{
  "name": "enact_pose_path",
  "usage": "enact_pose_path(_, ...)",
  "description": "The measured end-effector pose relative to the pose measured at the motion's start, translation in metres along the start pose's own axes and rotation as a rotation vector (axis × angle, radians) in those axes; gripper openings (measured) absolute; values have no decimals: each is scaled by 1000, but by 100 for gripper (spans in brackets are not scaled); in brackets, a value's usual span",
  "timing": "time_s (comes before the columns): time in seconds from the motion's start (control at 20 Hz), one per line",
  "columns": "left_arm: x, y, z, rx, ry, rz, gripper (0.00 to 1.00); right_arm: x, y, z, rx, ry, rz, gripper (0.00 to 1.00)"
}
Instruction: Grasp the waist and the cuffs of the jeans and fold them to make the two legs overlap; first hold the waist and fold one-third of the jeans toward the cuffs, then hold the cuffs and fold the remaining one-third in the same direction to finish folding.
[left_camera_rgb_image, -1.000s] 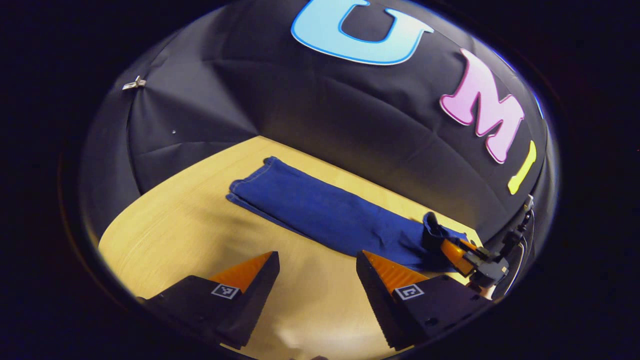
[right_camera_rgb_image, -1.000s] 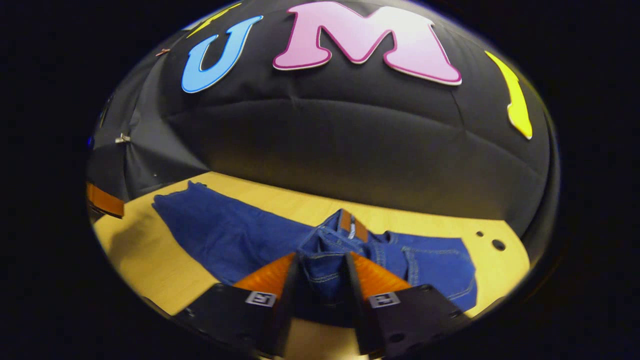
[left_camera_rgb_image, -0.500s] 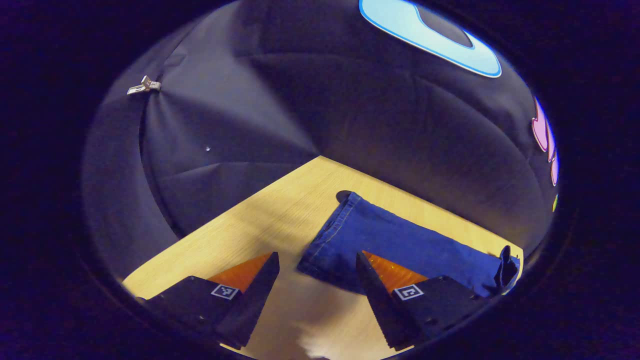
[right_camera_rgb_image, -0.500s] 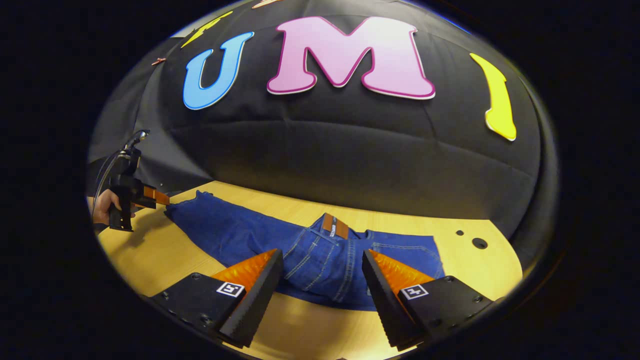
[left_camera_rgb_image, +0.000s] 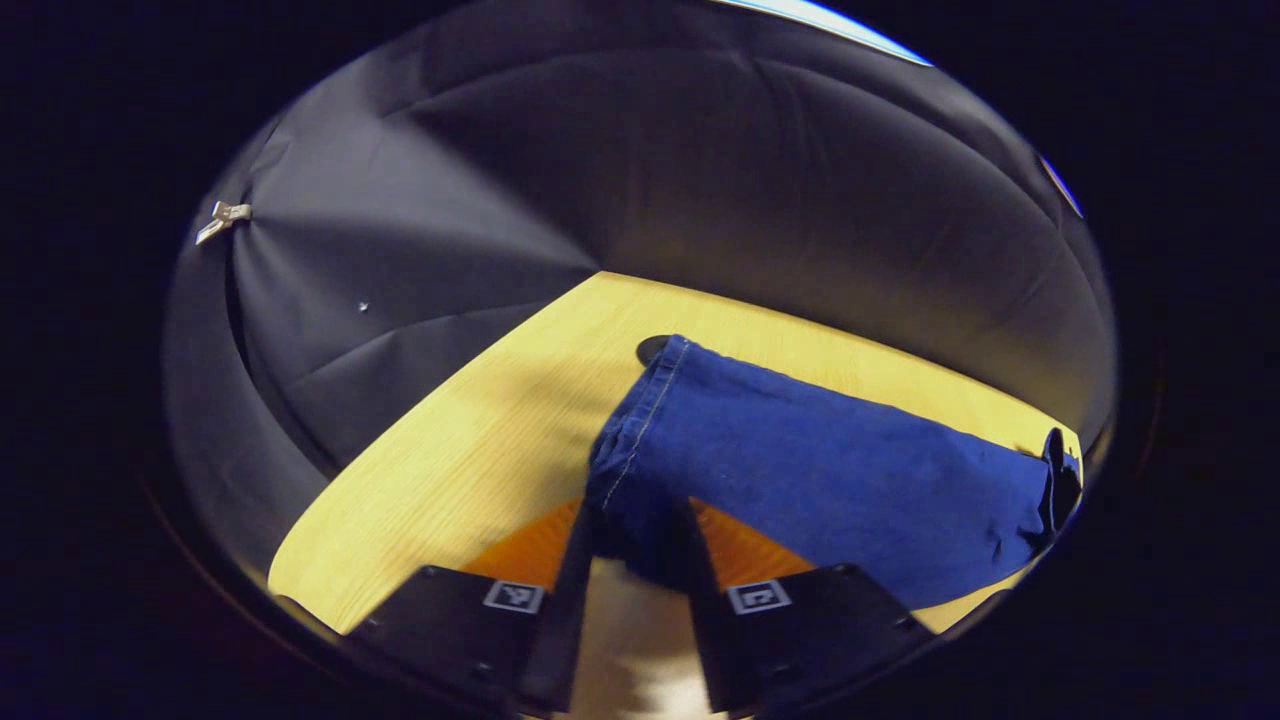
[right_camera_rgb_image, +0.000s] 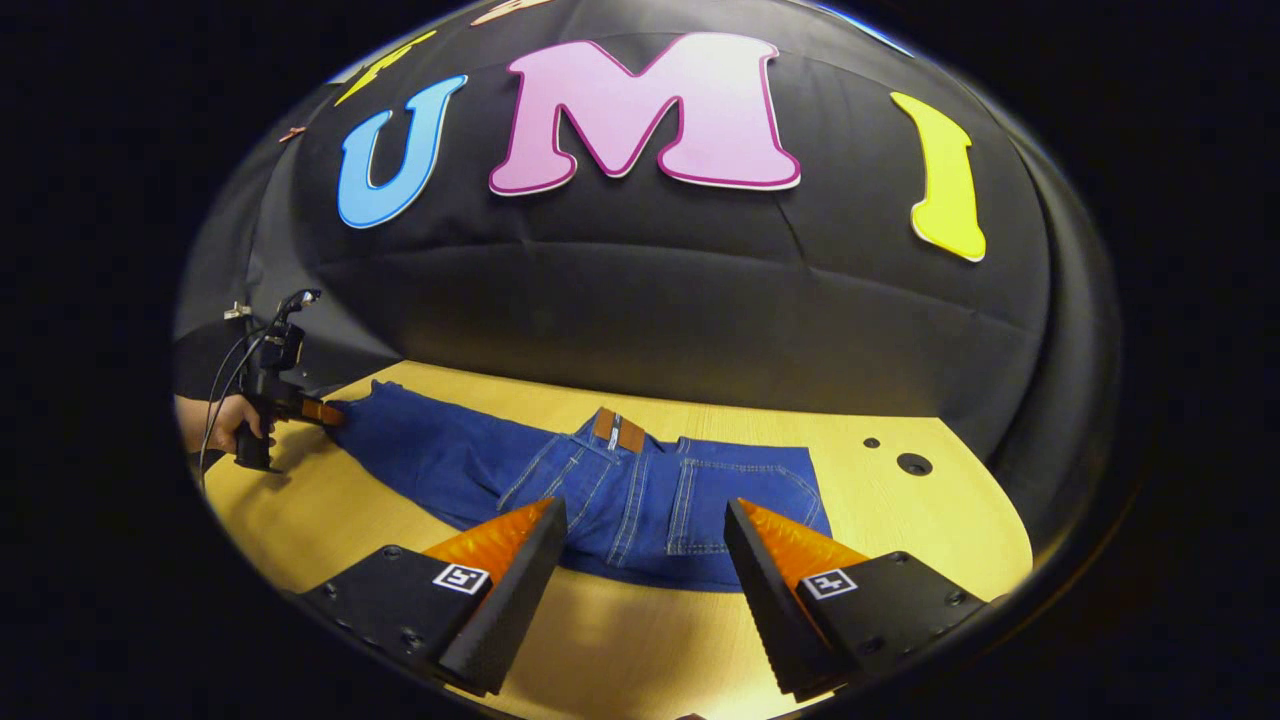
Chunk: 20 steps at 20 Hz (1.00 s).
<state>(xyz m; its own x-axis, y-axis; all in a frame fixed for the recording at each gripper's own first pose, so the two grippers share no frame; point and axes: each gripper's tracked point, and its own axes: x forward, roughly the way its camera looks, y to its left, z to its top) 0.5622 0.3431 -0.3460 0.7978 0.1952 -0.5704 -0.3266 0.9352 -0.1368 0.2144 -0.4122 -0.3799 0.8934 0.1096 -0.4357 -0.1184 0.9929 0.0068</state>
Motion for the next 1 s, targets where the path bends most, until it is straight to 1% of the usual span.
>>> enact_pose_path(0.05, 4, -4, 2, -6, -6, -5, 34, -3, 1, -5, -7, 15, 4, 97)
enact_pose_path(0.15, 8, -4, 3, -27, -28, -20, 22, -7, 1, -12, -25, 29, 8, 97)
enact_pose_path(0.25, 6, -9, 10, -115, -56, -55, 7, -10, 0, -15, -21, 33, 13, 97)
enact_pose_path(0.3, 5, -9, 10, -140, -62, -57, 10, -11, 1, -14, -10, 34, 17, 97)
enact_pose_path(0.35, -3, -10, 22, -152, -99, -65, 6, -12, -3, -11, -11, 30, 10, 97)
enact_pose_path(0.4, -20, -18, 39, -142, -146, -89, 10, -13, -8, -8, -14, 22, 2, 97)
enact_pose_path(0.45, -49, -36, 65, -115, -209, -129, 6, -14, -15, -1, -15, 7, -10, 97)
enact_pose_path(0.5, -68, -53, 81, -86, -242, -156, 6, -15, -22, 4, -12, -1, -26, 97)
enact_pose_path(0.55, -81, -65, 92, -75, -270, -181, 6, -16, -29, 6, -7, -4, -37, 97)
enact_pose_path(0.65, -116, -100, 110, -76, -291, -231, 6, -20, -41, 15, 12, -11, -59, 96)
enact_pose_path(0.7, -138, -144, 113, -57, -292, -274, 6, -25, -53, 25, 19, -24, -81, 97)
enact_pose_path(0.75, -151, -179, 116, -34, -294, -309, 6, -32, -67, 31, 15, -30, -104, 96)
enact_pose_path(0.85, -181, -232, 119, -4, -283, -379, 6, -47, -89, 41, 23, -44, -142, 96)
enact_pose_path(0.95, -207, -282, 117, -1, -265, -452, 6, -62, -111, 45, 43, -50, -178, 97)
enact_pose_path(1.0, -224, -324, 112, 8, -254, -503, 6, -72, -125, 49, 60, -56, -202, 96)
